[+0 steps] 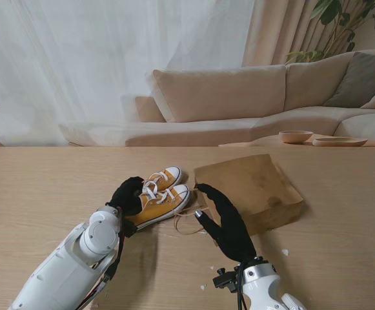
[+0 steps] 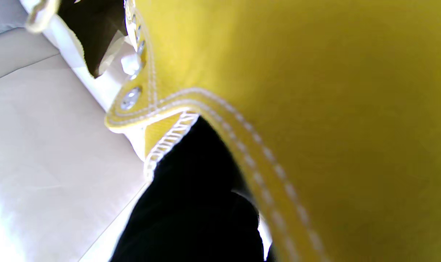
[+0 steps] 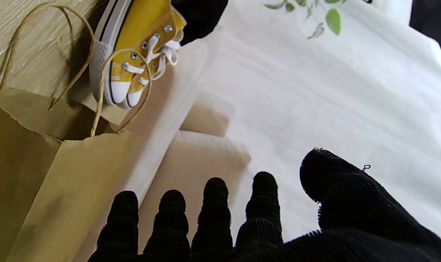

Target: Bag the shoes

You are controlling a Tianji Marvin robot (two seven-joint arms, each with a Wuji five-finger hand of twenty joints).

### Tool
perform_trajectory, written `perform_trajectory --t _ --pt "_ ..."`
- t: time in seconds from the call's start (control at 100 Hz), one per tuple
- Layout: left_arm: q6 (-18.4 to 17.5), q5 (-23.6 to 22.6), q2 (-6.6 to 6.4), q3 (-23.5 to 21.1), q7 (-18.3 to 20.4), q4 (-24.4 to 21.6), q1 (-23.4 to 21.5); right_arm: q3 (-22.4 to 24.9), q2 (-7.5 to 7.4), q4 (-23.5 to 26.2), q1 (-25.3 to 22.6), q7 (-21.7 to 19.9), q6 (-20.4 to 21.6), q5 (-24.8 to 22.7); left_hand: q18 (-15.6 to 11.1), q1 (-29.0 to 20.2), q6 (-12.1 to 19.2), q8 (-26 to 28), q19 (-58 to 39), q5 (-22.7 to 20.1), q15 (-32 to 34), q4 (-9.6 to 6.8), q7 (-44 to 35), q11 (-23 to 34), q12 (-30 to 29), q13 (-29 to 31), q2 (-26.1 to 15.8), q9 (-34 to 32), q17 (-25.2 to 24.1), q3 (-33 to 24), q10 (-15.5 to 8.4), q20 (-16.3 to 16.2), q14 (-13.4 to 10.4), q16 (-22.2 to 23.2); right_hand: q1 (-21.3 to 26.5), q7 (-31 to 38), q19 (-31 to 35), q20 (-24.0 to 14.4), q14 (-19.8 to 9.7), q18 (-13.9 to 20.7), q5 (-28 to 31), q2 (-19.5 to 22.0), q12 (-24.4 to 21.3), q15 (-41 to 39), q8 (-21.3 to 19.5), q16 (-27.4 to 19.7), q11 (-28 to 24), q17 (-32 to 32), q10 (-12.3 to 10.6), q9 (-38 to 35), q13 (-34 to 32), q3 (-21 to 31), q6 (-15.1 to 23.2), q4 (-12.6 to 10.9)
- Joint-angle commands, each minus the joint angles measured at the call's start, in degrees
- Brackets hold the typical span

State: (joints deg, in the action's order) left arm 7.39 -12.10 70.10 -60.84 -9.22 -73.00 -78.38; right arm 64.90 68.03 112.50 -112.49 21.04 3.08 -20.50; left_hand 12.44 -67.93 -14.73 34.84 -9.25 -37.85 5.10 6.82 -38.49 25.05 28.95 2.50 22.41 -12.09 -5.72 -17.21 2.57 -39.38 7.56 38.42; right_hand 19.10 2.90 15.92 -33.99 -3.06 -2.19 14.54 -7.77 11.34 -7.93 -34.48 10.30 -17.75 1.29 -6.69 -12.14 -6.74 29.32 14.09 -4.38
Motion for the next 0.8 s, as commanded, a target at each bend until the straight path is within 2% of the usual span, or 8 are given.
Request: perform_trajectory --t 0.0,0.26,0.53,0.64,0.7,0.79 --pt "-0.92 0.10 -0.33 -0.89 -0.26 -1.46 -0.57 -0.27 0.38 -0.06 -0.12 -0.88 -0.28 0.15 -2.04 -6.04 5.25 5.05 0.53 -4.60 0.02 -2.20 -12.89 0.94 0.86 -1.24 -9.39 0.54 0.31 -4.47 -1.23 0.78 -1.88 -0.92 0.71 0.16 0.63 0.66 -0.72 0.72 0.43 0.51 0.17 -0.34 -0.61 0.15 -1.10 -0.23 -0.81 0.95 -0.13 -1.60 -0.06 1.92" --pt "-7.55 -0.17 -0.77 -4.78 -1.54 -2.83 -2.99 -0.48 0.41 -0.23 0.13 -0.82 -0.58 0.06 -1.90 -6.04 5.02 5.54 0.74 -5.40 0.20 -2.09 -12.26 0.79 1.27 -1.23 -8.99 0.56 0.38 -5.12 -1.48 1.38 -1.99 -1.26 0.73 0.20 0.63 0.67 -0.74 0.70 0.46 0.44 0.16 -0.35 -0.61 0.13 -1.13 -0.23 -0.85 0.90 -0.14 -1.59 -0.08 1.89" --pt "-11.85 -0.99 -1.91 -8.62 0.18 -7.13 -6.46 -0.75 0.45 -0.38 0.38 -0.44 -1.27 -0.72 -1.77 -6.04 4.88 5.87 0.73 -5.92 0.19 -2.06 -11.93 0.42 1.31 -1.23 -8.78 0.50 0.40 -5.39 -1.52 1.67 -1.98 -1.53 2.10 0.63 0.75 0.66 -0.82 0.73 1.39 -0.71 0.57 -0.67 -0.70 0.23 -1.98 -0.57 -0.79 0.61 -0.33 -1.19 -0.30 1.75" --pt "-13.18 -1.15 -2.39 -10.34 1.15 -9.55 -8.47 -0.81 0.25 -0.09 0.52 -0.52 -2.58 -2.63 -1.70 -6.04 4.50 5.93 0.70 -5.99 0.20 -2.09 -11.69 0.33 1.32 -1.25 -8.70 0.52 0.37 -5.69 -1.49 1.74 -1.88 -1.61 6.01 1.41 0.81 0.79 -0.48 0.50 2.27 -2.99 1.31 -2.64 -0.67 0.84 -3.62 -1.10 -0.70 0.70 -0.72 0.28 -0.10 0.92" --pt "-13.84 -1.62 -2.72 -11.32 1.78 -10.90 -9.71 -0.95 0.15 -0.01 0.89 -0.44 -3.65 -4.14 -1.74 -6.04 4.63 6.08 0.70 -5.85 0.19 -1.99 -11.62 0.27 1.31 -1.25 -8.76 0.50 0.38 -5.54 -1.56 1.80 -1.95 -1.68 7.91 3.27 0.93 1.01 -0.38 0.17 3.55 -4.70 3.28 -4.31 -0.43 0.75 -8.14 -1.76 -0.33 0.73 -0.84 1.31 -0.09 -0.81" --pt "-15.18 -2.24 -3.17 -12.95 2.63 -12.84 -11.67 -0.79 -0.45 0.50 1.69 -1.97 -5.94 -7.19 -1.67 -6.04 4.47 6.14 0.67 -5.77 0.20 -1.93 -11.41 0.21 1.31 -1.25 -8.79 0.51 0.36 -5.57 -1.52 1.85 -1.95 -1.73 7.87 5.50 1.09 1.23 -0.25 -0.11 4.19 -6.06 4.14 -5.95 -0.16 1.14 -10.76 -2.32 -0.13 0.87 -0.86 4.57 -0.29 -2.35"
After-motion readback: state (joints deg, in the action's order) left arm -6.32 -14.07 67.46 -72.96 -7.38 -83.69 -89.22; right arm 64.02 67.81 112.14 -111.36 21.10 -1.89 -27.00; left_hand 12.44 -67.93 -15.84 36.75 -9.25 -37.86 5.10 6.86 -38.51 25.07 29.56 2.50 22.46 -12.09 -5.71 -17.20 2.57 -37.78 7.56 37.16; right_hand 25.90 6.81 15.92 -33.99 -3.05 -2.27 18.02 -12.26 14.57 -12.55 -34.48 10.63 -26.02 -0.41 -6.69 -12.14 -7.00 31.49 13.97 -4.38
